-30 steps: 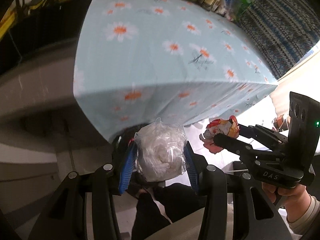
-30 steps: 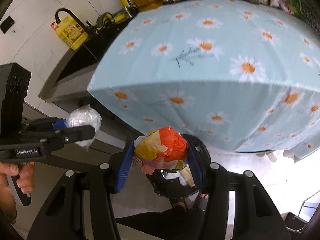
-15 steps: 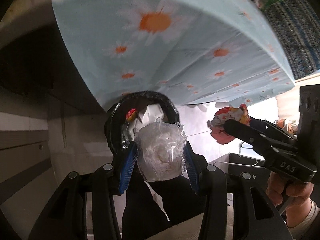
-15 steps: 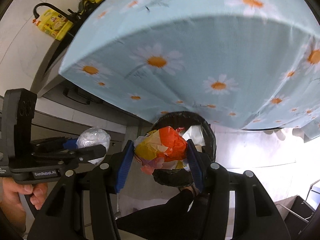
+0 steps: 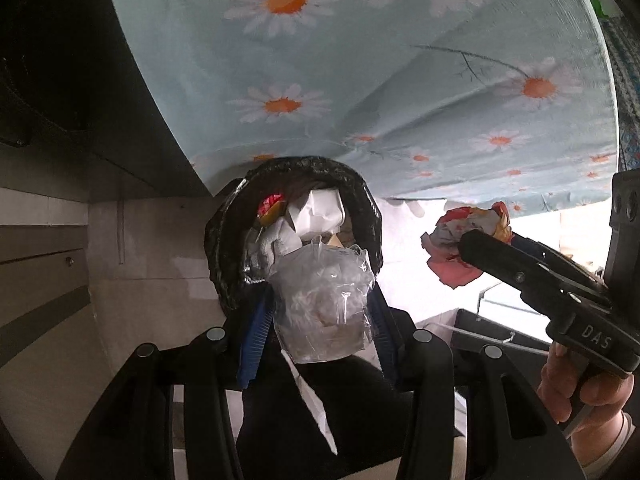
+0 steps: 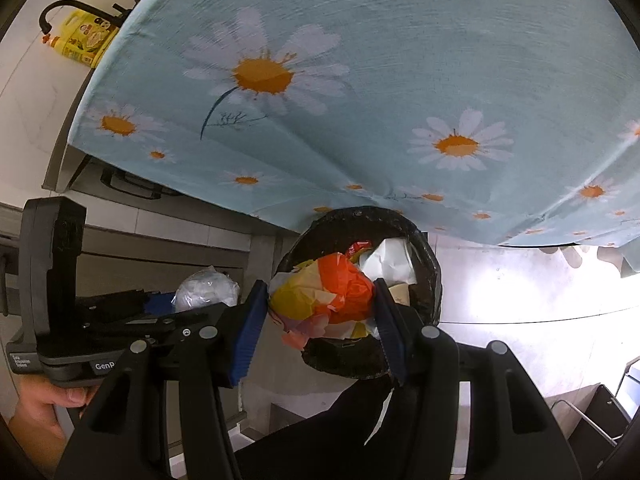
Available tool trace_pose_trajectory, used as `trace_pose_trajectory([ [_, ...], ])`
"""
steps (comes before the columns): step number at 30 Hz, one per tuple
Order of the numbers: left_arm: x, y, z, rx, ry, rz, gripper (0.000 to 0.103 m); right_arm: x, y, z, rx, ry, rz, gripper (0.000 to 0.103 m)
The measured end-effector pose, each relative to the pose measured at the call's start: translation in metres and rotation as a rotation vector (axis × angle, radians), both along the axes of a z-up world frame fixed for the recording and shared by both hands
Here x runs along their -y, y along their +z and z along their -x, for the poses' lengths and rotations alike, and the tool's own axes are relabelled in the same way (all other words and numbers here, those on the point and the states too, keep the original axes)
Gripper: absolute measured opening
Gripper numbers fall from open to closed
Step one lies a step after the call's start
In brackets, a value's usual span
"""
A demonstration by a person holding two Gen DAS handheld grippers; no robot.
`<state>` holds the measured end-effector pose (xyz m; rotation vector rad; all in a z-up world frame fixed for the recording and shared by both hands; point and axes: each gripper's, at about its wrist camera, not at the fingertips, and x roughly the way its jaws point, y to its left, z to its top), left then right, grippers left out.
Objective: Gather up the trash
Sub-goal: 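Carry the wrapper and clear bag down over the black bin with both tools, then open the right tool over the bin while the left tool releases the clear bag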
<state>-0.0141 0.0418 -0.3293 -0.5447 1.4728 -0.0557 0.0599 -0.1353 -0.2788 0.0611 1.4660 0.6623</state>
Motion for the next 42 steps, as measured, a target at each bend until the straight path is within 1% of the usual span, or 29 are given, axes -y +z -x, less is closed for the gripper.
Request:
trace_pose_trajectory([
  [4,0.003,0.003,-0.003,0.003,-0.006,-0.011,0.045,0.005,0.004,-0.002,0.012,-0.025,-0.011,0.055],
  [8,0.002,0.006,-0.007,0.002,0.003,-0.017,0.048,0.007,0.007,-0.001,-0.005,-0.033,-0.034,0.057],
  [9,0.002,0.005,-0.008,-0.009,0.012,-0.016,0.056,0.008,0.008,-0.002,-0.009,-0.04,-0.042,0.061],
  [10,0.001,0.004,-0.008,-0.027,0.02,-0.019,0.061,0.01,0.008,-0.003,-0.011,-0.046,-0.048,0.066],
  [11,0.0,0.004,-0.008,-0.032,0.024,-0.024,0.063,0.012,0.007,-0.004,-0.014,-0.054,-0.05,0.067],
  [17,-0.001,-0.002,-0.01,-0.057,0.026,-0.022,0.063,0.021,0.003,-0.009,-0.039,-0.077,-0.048,0.067],
  [21,0.001,0.003,-0.011,-0.046,0.03,-0.025,0.063,0.026,0.01,-0.01,-0.023,-0.075,-0.04,0.067],
  [24,0.001,0.011,-0.012,-0.034,0.03,-0.031,0.063,0.03,0.021,-0.009,-0.005,-0.071,-0.035,0.067],
  [27,0.002,0.024,-0.012,-0.014,0.036,-0.039,0.063,0.034,0.032,-0.008,0.009,-0.069,-0.044,0.067],
  [31,0.005,0.05,-0.01,0.024,0.041,-0.062,0.063,0.038,0.043,-0.005,0.01,-0.052,-0.038,0.067],
  [33,0.009,0.065,-0.008,0.044,0.038,-0.071,0.063,0.041,0.05,-0.003,0.024,-0.043,-0.046,0.067],
  [35,0.014,0.078,-0.007,0.072,0.038,-0.08,0.063,0.046,0.064,-0.002,0.056,-0.034,-0.053,0.067],
  [39,0.025,0.102,-0.003,0.105,0.039,-0.1,0.063,0.059,0.089,-0.001,0.106,-0.029,-0.073,0.071],
  [40,0.031,0.11,-0.002,0.118,0.032,-0.112,0.063,0.063,0.097,-0.001,0.119,-0.031,-0.079,0.073],
  [42,0.04,0.127,0.001,0.159,0.028,-0.154,0.063,0.072,0.111,-0.001,0.145,-0.037,-0.09,0.073],
])
